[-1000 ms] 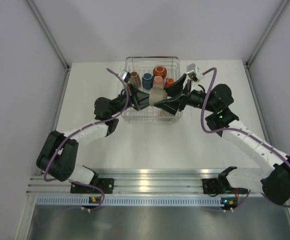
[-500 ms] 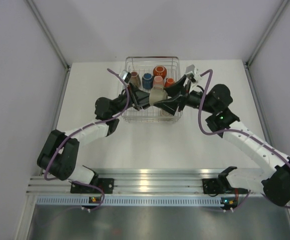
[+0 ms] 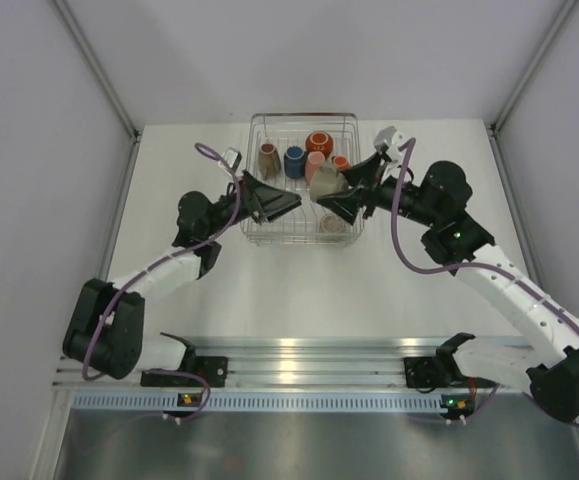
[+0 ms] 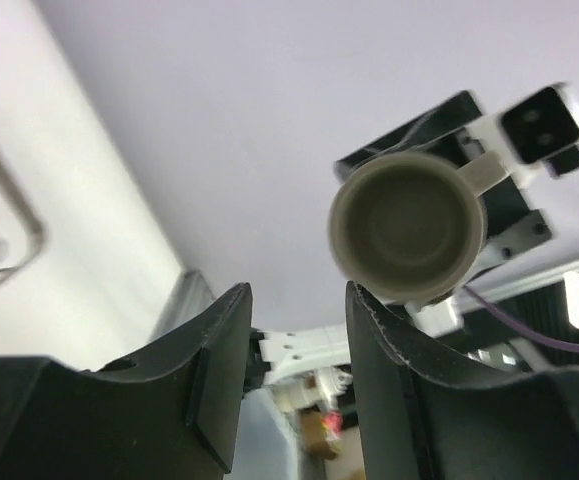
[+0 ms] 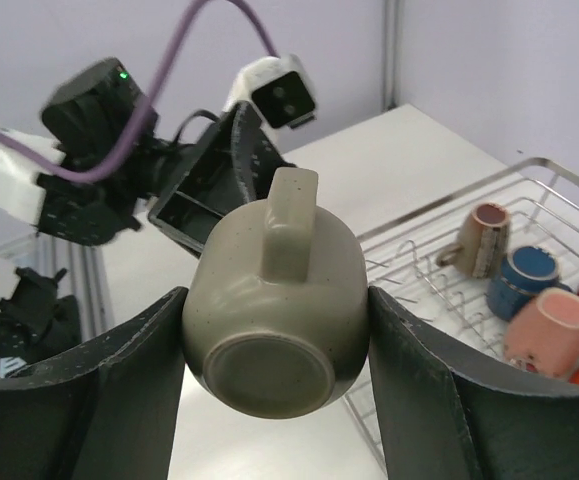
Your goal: Load the cups into the dish rack
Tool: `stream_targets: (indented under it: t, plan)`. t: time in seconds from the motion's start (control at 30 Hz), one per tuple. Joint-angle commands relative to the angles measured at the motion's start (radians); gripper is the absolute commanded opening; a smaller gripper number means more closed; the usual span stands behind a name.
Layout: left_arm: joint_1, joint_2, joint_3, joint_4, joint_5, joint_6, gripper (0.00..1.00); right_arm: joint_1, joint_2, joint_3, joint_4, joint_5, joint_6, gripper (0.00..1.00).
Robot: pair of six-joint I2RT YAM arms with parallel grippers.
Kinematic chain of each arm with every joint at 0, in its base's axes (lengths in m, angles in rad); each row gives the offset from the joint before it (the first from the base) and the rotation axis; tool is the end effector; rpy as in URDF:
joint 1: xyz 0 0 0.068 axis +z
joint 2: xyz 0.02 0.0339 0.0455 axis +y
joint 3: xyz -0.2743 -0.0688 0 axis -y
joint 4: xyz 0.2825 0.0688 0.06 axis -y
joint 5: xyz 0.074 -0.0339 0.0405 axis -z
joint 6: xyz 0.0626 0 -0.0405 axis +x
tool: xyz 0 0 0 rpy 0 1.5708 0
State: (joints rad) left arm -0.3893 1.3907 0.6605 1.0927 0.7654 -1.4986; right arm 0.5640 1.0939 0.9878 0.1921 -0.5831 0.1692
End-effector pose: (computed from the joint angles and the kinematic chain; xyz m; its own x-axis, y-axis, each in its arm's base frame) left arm 0.2914 -0.1664 0.2819 -0.8471 -0.4299 -0.3125 0.3902 -0.1039 -0.9149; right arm 0.2411 0.1933 0.3978 -0.0817 0.1147 -0.9900 -0.9091 0.3986 0.1212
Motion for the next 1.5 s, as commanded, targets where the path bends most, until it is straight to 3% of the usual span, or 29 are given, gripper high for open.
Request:
stream_targets:
  t: [0.0,0.03,0.07,0.13,0.2,0.3,0.47,0.67,1.47]
  plan:
    - [0.021,-0.177,0.088,-0.488,-0.053,0.398,0.48,-0.019,-0.028,0.117,-0.100,0.118,-0.097,0.00]
    - [0.018,-0.212,0.166,-0.625,-0.107,0.494,0.49,-0.029,-0.017,0.129,-0.120,0.137,-0.100,0.00]
    - [0.018,-0.272,0.213,-0.932,-0.173,0.682,0.50,-0.035,0.010,0.161,-0.141,0.188,-0.100,0.00]
    - [0.020,-0.308,0.324,-1.158,-0.419,0.867,0.51,-0.041,0.062,0.245,-0.250,0.253,-0.109,0.00]
    - [0.020,-0.350,0.358,-1.323,-0.655,0.934,0.52,-0.042,0.167,0.310,-0.352,0.337,-0.100,0.00]
    - [0.020,-0.390,0.367,-1.421,-0.843,1.006,0.53,-0.042,0.334,0.448,-0.487,0.394,-0.063,0.00]
    - [0.020,-0.403,0.347,-1.458,-0.916,1.054,0.54,0.008,0.607,0.669,-0.696,0.497,-0.065,0.00]
    - [0.020,-0.403,0.326,-1.458,-0.917,1.075,0.54,0.103,0.750,0.764,-0.775,0.517,-0.073,0.00]
    - [0.023,-0.398,0.284,-1.449,-0.916,1.088,0.54,0.178,0.868,0.739,-0.907,0.490,-0.148,0.00]
